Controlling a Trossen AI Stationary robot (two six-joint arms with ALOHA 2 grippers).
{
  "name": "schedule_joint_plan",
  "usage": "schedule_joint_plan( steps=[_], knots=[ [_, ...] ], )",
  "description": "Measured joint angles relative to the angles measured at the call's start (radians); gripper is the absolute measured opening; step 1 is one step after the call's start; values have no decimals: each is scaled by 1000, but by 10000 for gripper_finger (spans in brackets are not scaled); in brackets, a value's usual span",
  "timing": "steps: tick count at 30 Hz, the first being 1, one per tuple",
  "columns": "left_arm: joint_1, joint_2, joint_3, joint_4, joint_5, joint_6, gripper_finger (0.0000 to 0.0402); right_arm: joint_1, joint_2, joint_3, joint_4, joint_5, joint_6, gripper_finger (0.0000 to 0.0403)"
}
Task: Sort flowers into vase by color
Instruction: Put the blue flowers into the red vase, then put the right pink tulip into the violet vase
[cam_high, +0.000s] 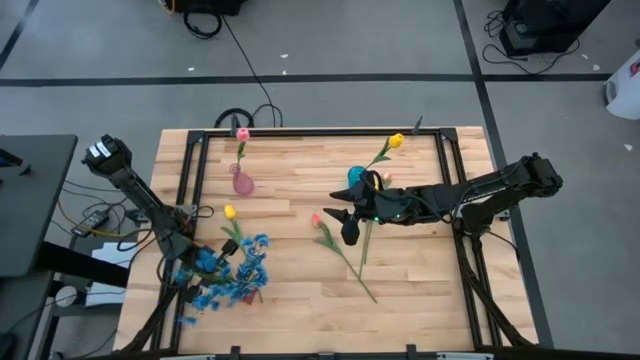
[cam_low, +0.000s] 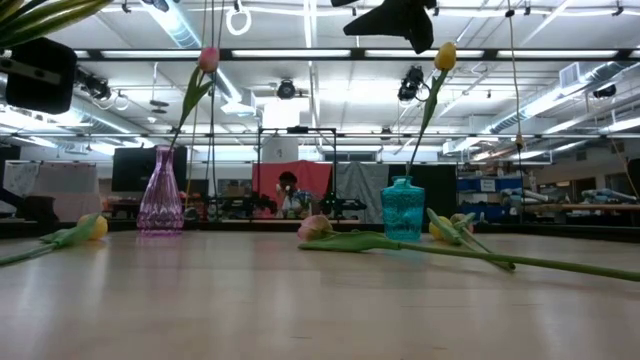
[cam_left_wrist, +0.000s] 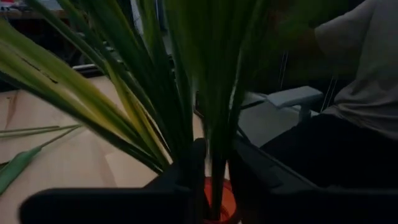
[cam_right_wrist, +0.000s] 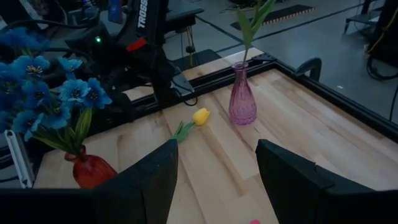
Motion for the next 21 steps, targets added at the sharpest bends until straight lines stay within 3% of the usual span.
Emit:
schedule_joint_plan(
  steps=[8,21],
  knots=[
    [0,0,0,-27,37,-3,143,0,0,0,0,0,3,229],
    [0,-61,0,-126,40,-52,147,0,1,0,0,0,14,229]
  ],
)
